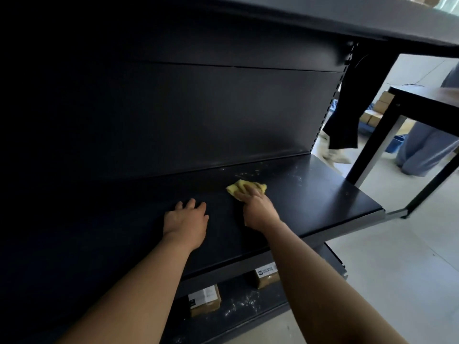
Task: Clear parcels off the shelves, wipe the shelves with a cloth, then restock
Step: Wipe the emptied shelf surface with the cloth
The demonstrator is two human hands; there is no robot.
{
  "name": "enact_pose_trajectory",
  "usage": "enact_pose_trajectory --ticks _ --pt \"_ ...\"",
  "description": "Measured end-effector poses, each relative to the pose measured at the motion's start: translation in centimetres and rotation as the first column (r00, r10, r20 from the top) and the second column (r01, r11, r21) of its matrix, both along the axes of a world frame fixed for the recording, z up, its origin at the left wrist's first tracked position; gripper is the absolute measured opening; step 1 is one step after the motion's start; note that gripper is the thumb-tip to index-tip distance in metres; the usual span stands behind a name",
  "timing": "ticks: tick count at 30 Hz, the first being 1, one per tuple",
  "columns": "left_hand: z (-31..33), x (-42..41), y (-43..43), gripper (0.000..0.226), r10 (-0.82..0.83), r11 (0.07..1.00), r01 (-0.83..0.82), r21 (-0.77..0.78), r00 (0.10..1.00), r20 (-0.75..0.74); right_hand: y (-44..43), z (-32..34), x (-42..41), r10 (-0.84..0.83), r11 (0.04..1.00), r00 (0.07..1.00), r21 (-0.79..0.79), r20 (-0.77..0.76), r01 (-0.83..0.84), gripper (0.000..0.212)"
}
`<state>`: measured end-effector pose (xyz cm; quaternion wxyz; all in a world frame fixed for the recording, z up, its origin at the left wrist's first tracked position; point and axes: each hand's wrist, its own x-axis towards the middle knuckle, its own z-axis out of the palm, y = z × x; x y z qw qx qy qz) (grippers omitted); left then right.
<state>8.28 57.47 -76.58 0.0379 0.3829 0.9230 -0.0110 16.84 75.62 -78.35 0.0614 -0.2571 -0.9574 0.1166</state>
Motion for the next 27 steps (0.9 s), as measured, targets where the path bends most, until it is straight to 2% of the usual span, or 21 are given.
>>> enact_pose_trajectory --ticks 4,6,7,9,11,15,19,21,27 --pt "0.0 -0.2 1.2 0.047 0.01 1.0 -0.01 0.001 1.0 -0.004 4.4 0.4 2.9 -0.138 0.99 0.99 0.004 -0.032 0.138 0.074" --pt "0.1 -0.5 1.8 0.047 0.025 1.0 -0.025 -0.006 1.0 0.012 5.1 0.5 3.4 -0.226 0.974 0.967 -0.03 -0.117 0.224 0.067" --pt "0.1 -0.6 2.1 0.048 0.037 0.999 -0.036 -0.009 0.999 0.021 5.0 0.5 3.3 -0.204 0.979 0.964 -0.037 -0.169 0.2 0.062" --pt "0.1 -0.8 2.6 0.048 0.054 0.999 -0.054 -0.005 0.998 0.03 3.6 0.4 2.1 0.015 1.0 0.977 0.006 -0.212 -0.014 0.056" --pt "0.1 -0.9 2.9 0.049 0.065 0.998 -0.064 -0.009 0.998 0.017 2.3 0.3 -0.1 0.237 0.971 0.955 0.007 -0.178 -0.239 0.058" --pt "0.1 -1.3 3.5 0.048 0.053 0.998 -0.054 -0.045 0.998 -0.016 1.8 1.0 -5.3 0.334 0.941 0.942 -0.056 -0.004 -0.334 0.071" --pt "0.0 -1.4 4.6 0.049 0.057 0.994 -0.062 -0.086 0.996 -0.065 2.8 0.9 -8.3 0.237 0.971 0.966 -0.01 0.106 -0.238 0.073" --pt "-0.3 -1.4 5.3 0.049 0.079 0.99 -0.086 -0.112 0.995 -0.069 4.1 0.7 -8.8 0.186 0.982 0.978 0.015 0.097 -0.188 0.071" --pt "-0.7 -1.5 6.3 0.059 0.133 0.98 -0.134 -0.146 0.991 -0.019 9.4 0.7 -5.1 0.019 0.996 0.999 0.083 0.026 -0.021 0.085"
